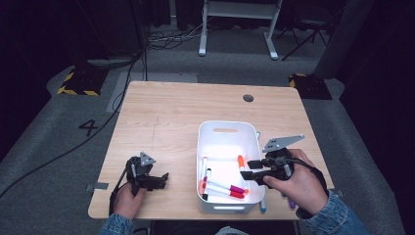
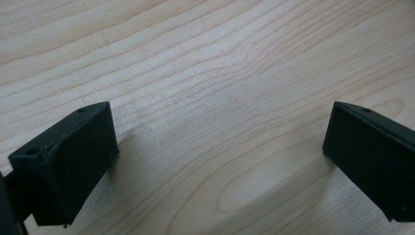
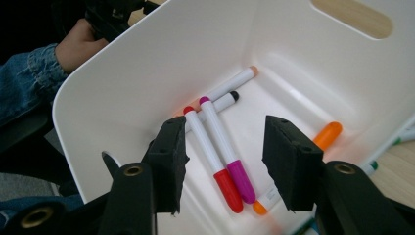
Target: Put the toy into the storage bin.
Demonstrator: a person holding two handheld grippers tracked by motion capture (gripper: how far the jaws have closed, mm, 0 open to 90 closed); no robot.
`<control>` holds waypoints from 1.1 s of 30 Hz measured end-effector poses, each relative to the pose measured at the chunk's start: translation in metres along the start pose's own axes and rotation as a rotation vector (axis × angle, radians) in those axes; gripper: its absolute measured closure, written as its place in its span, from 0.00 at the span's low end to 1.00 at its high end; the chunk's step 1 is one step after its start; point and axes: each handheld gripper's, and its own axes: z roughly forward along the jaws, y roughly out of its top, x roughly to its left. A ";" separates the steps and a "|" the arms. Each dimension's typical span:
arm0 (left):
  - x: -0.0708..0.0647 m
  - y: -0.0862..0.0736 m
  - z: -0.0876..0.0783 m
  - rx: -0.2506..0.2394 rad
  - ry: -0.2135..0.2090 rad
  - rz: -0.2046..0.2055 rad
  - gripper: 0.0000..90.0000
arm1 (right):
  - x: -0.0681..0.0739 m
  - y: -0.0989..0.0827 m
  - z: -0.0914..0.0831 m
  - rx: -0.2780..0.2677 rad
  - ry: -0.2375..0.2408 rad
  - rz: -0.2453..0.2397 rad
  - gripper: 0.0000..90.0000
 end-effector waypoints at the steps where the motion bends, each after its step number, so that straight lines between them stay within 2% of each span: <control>1: 0.000 0.000 0.000 0.000 0.000 0.000 0.00 | -0.003 -0.001 -0.003 -0.006 -0.007 0.004 0.60; 9: 0.000 0.000 0.000 0.000 0.000 0.000 0.00 | -0.026 -0.009 -0.024 -0.046 -0.086 0.068 0.61; 15: 0.000 0.000 0.000 0.000 0.000 -0.001 0.00 | -0.044 -0.019 -0.031 -0.064 -0.129 0.127 0.61; 19: 0.000 0.000 0.000 -0.002 -0.001 0.000 0.00 | -0.056 -0.029 -0.024 -0.040 -0.155 0.147 0.60; 24: 0.000 0.000 0.000 -0.002 -0.001 -0.001 0.00 | -0.065 -0.042 -0.012 0.001 -0.169 0.168 0.59; 33: 0.000 0.000 0.000 -0.002 -0.001 0.000 0.00 | -0.071 -0.064 0.011 0.088 -0.179 0.180 0.56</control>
